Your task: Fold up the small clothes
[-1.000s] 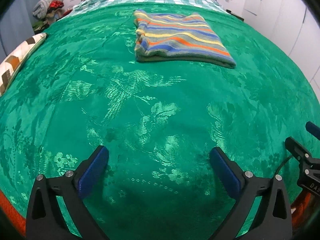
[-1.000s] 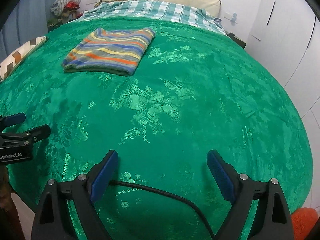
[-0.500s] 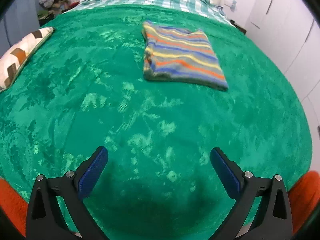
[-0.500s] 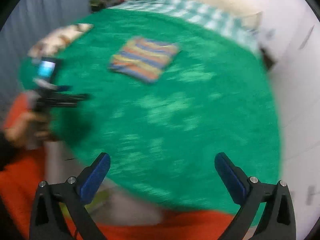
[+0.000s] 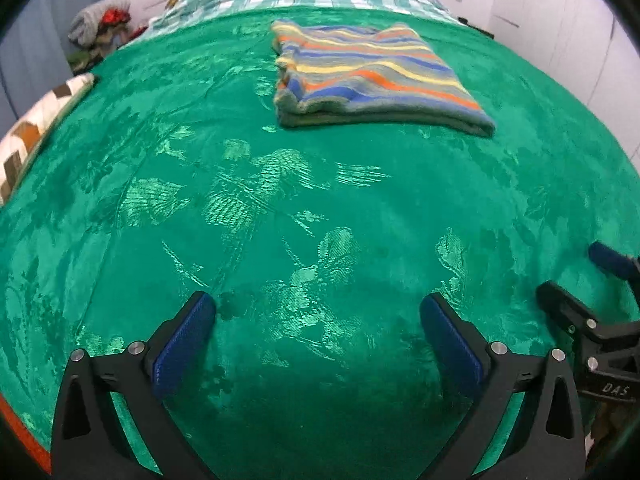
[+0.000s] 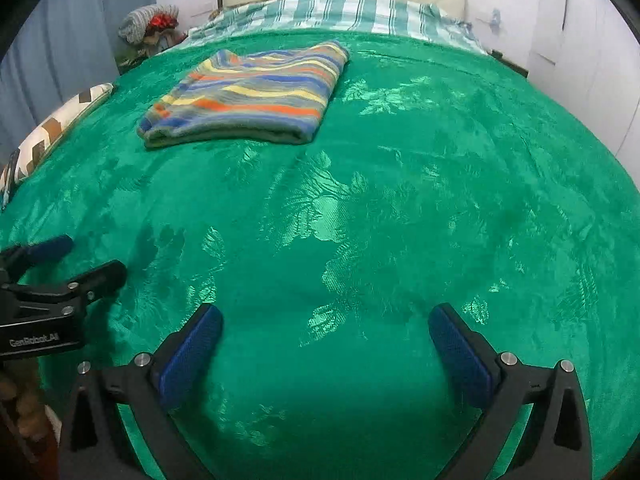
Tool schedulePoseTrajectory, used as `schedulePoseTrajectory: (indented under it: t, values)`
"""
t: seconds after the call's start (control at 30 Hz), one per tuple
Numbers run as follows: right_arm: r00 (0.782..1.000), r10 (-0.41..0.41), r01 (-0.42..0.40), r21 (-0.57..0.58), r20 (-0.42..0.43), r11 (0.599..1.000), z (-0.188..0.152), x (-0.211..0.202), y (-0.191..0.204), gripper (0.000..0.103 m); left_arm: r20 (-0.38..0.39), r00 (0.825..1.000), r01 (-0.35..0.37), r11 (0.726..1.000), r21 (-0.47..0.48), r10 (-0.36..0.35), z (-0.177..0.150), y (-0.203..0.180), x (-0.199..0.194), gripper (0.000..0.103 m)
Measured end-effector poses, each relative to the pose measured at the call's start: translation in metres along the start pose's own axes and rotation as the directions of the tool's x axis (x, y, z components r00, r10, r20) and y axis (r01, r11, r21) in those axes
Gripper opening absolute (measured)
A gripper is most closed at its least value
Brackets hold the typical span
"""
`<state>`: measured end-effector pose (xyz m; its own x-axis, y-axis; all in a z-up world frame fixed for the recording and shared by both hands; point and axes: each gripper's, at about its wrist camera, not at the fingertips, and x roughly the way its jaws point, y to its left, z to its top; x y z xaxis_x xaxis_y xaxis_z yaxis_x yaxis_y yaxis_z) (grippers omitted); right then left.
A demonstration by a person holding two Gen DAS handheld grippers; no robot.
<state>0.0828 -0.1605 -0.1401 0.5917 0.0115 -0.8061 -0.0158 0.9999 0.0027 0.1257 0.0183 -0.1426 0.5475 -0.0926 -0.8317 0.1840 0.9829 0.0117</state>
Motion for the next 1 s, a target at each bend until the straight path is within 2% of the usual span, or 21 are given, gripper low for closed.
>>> schedulePoseTrajectory:
  t: [0.13, 1.0]
  values:
    - [1.0, -0.022, 0.023, -0.025, 0.022, 0.999, -0.0079, -0.0008, 0.0013, 0.103, 0.006, 1.0, -0.001, 1.0, -0.006, 0.001, -0.0016, -0.0005, 0.0004, 0.103]
    - [0.995, -0.082, 0.081, -0.019, -0.06, 0.997, -0.0042, 0.0027, 0.009, 0.103, -0.014, 1.0, -0.005, 1.0, 0.021, 0.005, 0.0, -0.0017, 0.0036, 0.103]
